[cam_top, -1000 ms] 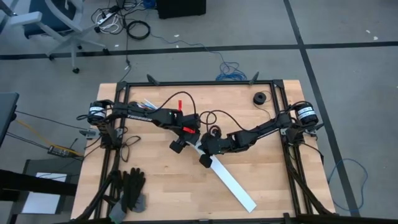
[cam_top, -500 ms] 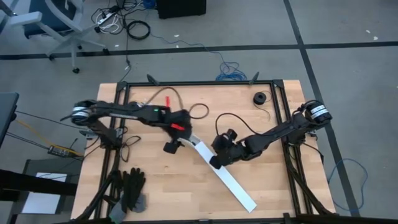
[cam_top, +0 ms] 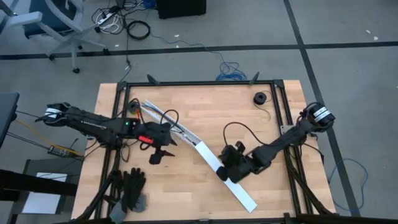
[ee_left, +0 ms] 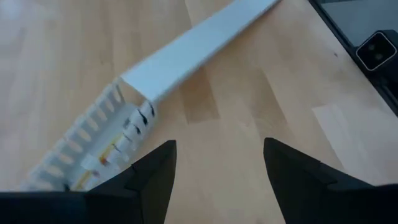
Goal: Ziptie cables
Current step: Close the white cable duct
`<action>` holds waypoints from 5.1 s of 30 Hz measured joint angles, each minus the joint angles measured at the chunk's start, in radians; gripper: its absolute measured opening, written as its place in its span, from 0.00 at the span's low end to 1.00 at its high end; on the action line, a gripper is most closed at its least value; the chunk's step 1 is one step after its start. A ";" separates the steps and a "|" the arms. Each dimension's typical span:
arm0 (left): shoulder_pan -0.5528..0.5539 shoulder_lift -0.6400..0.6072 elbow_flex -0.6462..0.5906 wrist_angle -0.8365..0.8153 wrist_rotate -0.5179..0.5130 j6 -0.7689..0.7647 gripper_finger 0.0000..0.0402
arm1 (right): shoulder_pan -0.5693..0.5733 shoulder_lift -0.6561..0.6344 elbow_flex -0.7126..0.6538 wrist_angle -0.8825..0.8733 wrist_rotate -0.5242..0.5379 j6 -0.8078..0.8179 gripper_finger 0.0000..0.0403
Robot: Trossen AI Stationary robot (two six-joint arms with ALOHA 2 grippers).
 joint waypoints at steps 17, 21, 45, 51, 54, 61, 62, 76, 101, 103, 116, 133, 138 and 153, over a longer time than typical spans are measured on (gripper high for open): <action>0.003 0.077 0.022 0.084 -0.077 0.196 0.54 | 0.006 0.001 0.000 -0.051 0.068 0.022 0.00; 0.090 0.135 0.105 -0.055 0.003 0.356 0.53 | -0.028 0.001 0.000 -0.070 0.048 -0.062 0.00; 0.324 0.293 0.299 -0.329 0.040 0.657 0.51 | -0.165 0.007 -0.142 0.361 -0.001 -0.205 0.00; 0.324 0.293 0.299 -0.275 0.041 0.663 0.59 | -0.212 0.007 -0.142 0.453 -0.117 -0.292 0.00; 0.324 0.293 0.299 -0.242 0.041 0.663 0.64 | -0.219 0.007 -0.142 0.486 -0.125 -0.326 0.00; 0.324 0.293 0.299 -0.163 0.038 0.647 0.69 | -0.220 0.007 -0.142 0.493 -0.126 -0.347 0.00; 0.324 0.293 0.299 -0.165 0.037 0.617 0.69 | -0.220 0.007 -0.142 0.493 -0.126 -0.348 0.00; 0.321 0.347 0.299 -0.214 -0.035 0.492 0.69 | -0.223 0.007 -0.142 0.494 -0.126 -0.375 0.00; 0.276 0.503 0.397 -0.331 0.004 0.676 0.64 | -0.298 0.007 -0.142 0.510 -0.253 -0.434 0.00; 0.274 0.503 0.397 -0.314 0.009 0.677 0.63 | -0.305 0.007 -0.142 0.520 -0.277 -0.434 0.00; 0.250 0.575 0.431 -0.280 0.023 0.703 0.61 | -0.321 0.007 -0.142 0.560 -0.320 -0.457 0.00; 0.216 0.620 0.504 -0.303 0.046 0.722 0.60 | -0.321 0.008 -0.142 0.554 -0.330 -0.473 0.00; 0.211 0.620 0.504 -0.300 0.050 0.723 0.58 | -0.321 0.008 -0.142 0.558 -0.330 -0.473 0.00; 0.211 0.666 0.502 -0.259 0.073 0.692 0.58 | -0.321 0.008 -0.142 0.561 -0.330 -0.475 0.00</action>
